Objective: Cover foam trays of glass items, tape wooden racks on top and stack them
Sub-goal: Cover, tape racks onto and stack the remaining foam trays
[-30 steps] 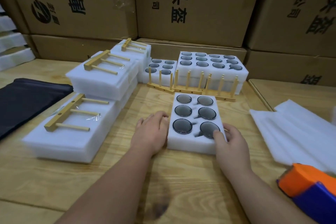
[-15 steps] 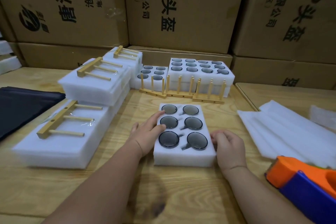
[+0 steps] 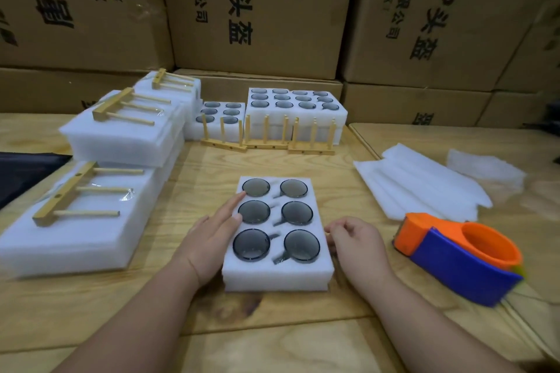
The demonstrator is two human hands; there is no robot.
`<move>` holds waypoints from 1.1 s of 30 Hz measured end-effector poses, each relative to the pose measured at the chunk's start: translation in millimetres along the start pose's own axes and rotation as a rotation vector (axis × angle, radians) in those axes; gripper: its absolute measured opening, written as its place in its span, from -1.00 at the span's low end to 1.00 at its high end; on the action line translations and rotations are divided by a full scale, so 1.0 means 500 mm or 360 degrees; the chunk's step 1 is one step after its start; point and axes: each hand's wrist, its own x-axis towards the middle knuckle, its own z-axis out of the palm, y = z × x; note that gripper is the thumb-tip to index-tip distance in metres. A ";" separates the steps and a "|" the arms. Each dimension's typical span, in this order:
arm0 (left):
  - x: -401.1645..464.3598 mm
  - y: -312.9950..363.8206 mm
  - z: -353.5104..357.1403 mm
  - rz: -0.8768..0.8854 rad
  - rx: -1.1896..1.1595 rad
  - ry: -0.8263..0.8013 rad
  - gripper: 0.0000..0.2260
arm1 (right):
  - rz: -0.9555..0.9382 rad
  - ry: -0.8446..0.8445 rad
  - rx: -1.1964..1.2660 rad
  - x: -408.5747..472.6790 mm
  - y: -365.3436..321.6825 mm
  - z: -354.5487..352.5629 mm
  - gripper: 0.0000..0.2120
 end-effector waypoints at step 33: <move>-0.008 0.017 0.019 -0.0165 0.0379 0.0486 -0.73 | 0.0176 0.0272 -0.1687 0.309 -0.074 -0.421 -0.37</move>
